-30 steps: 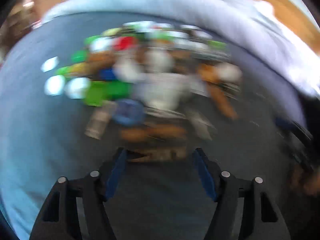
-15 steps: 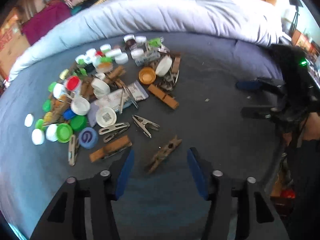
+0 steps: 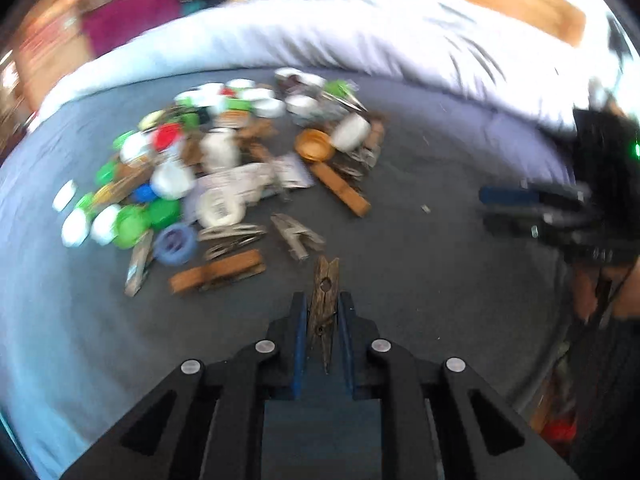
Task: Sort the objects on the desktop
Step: 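Grasp a wooden clothespin from the pile with the right gripper, then carry both wooden clothespins over the light-blue basket with both grippers, then open both grippers to drop the clothespins into the basket, then move both grippers back toward the pile on the bed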
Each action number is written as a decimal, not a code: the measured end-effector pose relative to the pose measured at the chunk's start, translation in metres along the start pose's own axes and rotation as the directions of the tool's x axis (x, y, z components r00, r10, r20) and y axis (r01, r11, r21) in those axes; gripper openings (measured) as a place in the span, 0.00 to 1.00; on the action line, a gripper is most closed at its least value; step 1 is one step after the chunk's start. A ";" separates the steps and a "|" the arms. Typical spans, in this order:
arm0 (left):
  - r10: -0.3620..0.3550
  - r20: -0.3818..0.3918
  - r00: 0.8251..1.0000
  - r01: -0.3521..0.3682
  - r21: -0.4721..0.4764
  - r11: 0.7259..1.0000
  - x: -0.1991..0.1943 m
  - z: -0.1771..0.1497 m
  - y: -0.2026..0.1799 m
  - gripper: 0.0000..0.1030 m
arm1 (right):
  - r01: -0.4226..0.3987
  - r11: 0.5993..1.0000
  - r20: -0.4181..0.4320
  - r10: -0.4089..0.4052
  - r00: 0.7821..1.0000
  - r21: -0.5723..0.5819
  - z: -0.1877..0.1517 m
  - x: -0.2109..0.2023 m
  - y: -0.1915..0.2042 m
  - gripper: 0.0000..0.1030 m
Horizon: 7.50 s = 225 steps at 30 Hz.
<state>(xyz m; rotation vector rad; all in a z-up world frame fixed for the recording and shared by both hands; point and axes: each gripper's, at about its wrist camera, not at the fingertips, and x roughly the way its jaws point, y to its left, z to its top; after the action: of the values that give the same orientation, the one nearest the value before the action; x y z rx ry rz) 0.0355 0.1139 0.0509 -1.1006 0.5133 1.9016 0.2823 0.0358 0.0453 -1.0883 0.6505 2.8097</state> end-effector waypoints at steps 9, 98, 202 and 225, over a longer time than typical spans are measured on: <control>0.005 0.023 1.000 -0.003 -0.118 0.993 -0.006 -0.018 0.018 0.15 | -0.086 0.995 -0.039 0.084 0.996 -0.059 0.045 0.058 0.048 0.37; 0.751 0.040 0.659 -0.549 -0.657 0.517 -0.268 -0.097 0.114 0.15 | -0.131 0.897 0.073 0.177 0.981 -0.422 0.144 0.003 0.323 0.12; 0.559 -0.172 0.811 -0.519 -0.652 0.553 -0.029 -0.083 0.127 1.00 | 0.218 0.956 -0.101 -0.241 0.965 -0.197 0.020 0.098 0.050 1.00; 0.569 -0.156 0.807 -0.518 -0.648 0.558 -0.036 -0.090 0.116 1.00 | 0.225 0.953 -0.105 -0.250 0.963 -0.205 0.021 0.102 0.052 1.00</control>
<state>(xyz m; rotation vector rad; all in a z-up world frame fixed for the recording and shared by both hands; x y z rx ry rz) -0.0075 -0.0291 0.0267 -1.4197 0.0988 2.8149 0.1818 -0.0130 0.0108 -1.2941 0.2378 2.6502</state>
